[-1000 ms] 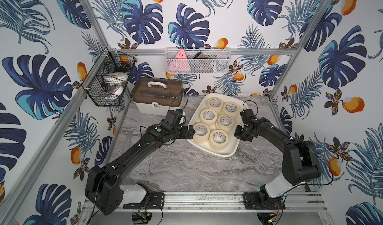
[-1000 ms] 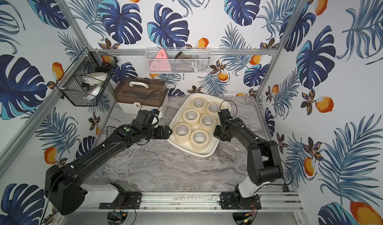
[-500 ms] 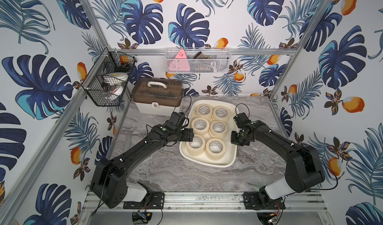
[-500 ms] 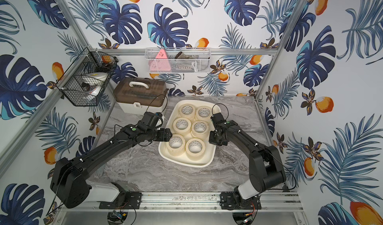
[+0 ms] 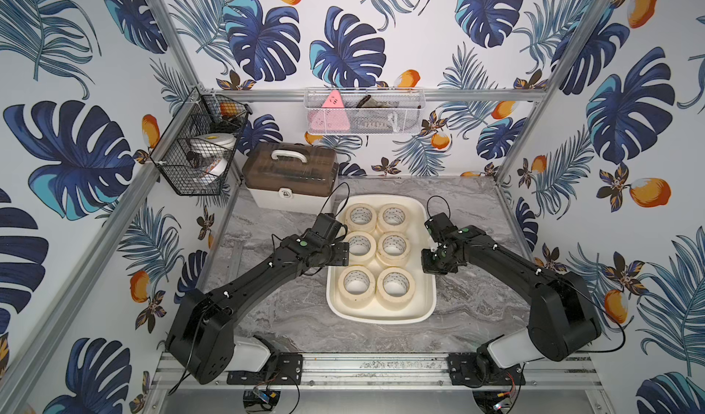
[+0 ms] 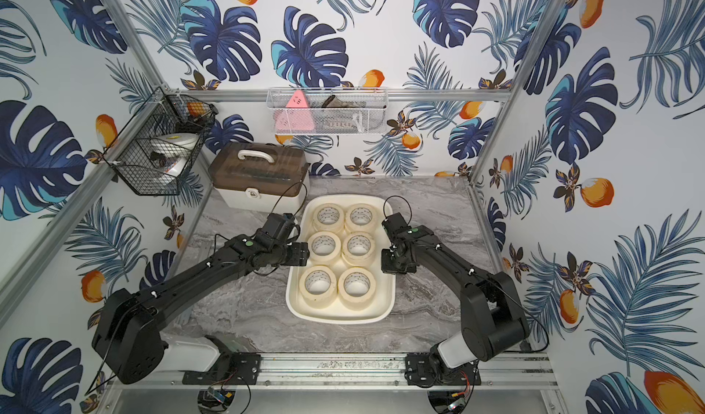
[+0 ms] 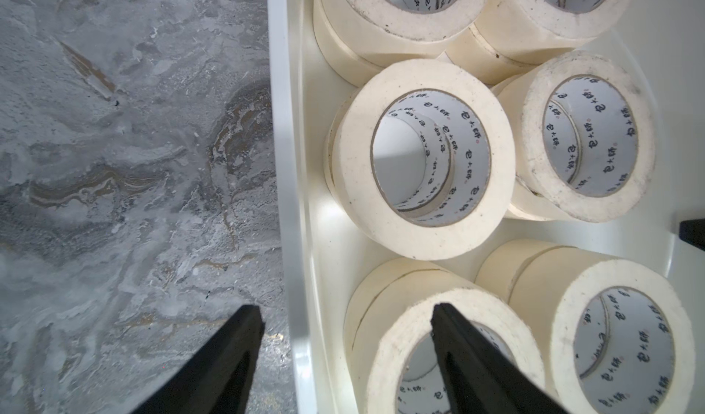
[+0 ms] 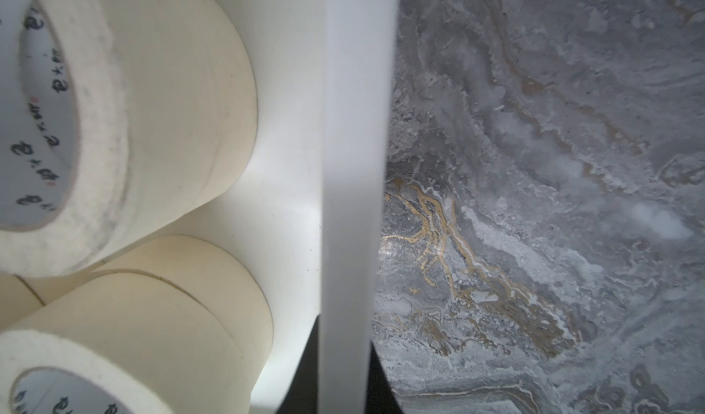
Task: Take out the art tape in the storage box
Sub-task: Move the storage box to the center of the board.
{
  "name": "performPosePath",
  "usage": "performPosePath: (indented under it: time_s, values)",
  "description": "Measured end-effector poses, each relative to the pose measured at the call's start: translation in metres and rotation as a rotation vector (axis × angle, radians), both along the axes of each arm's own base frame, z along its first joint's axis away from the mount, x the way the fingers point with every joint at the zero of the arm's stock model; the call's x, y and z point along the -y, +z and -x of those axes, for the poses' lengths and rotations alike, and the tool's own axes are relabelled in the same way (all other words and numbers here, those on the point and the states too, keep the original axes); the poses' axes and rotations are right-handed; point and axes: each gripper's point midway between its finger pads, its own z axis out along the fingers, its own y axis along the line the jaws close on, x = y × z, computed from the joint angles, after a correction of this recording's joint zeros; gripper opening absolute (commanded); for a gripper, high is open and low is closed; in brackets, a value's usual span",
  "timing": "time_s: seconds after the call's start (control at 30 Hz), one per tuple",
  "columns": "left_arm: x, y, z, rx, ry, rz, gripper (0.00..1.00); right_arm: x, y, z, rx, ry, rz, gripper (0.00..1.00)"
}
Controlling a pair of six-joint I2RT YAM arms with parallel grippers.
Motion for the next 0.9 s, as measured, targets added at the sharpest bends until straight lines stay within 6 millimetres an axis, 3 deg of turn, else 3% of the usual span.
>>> performPosePath:
  time_s: [0.13, 0.23, 0.33, 0.43, 0.57, 0.7, 0.9]
  values:
    - [0.000, -0.002, 0.000, -0.001, 0.003, 0.000, 0.76, 0.002, -0.003, 0.007, -0.006, -0.021, -0.006, 0.00]
    - [0.000, -0.004, 0.000, 0.001, 0.006, 0.002, 0.76, 0.004, -0.006, 0.011, -0.016, -0.032, -0.002, 0.17]
    - [0.001, -0.004, -0.001, 0.004, 0.008, 0.010, 0.77, 0.007, -0.005, 0.010, -0.011, -0.039, 0.014, 0.40]
    - [0.002, -0.002, -0.001, 0.009, 0.018, 0.024, 0.78, 0.006, 0.003, 0.005, 0.013, -0.040, 0.013, 0.49]
    - [0.001, 0.006, -0.001, 0.028, 0.021, 0.037, 0.81, 0.006, 0.023, -0.005, 0.063, -0.056, 0.015, 0.59]
    - [0.001, 0.023, -0.001, 0.070, 0.023, 0.058, 0.84, 0.000, 0.052, -0.015, 0.117, -0.064, -0.023, 0.63]
    - [-0.001, 0.054, -0.001, 0.145, 0.028, 0.095, 0.87, -0.030, 0.097, -0.035, 0.184, -0.083, -0.201, 0.65]
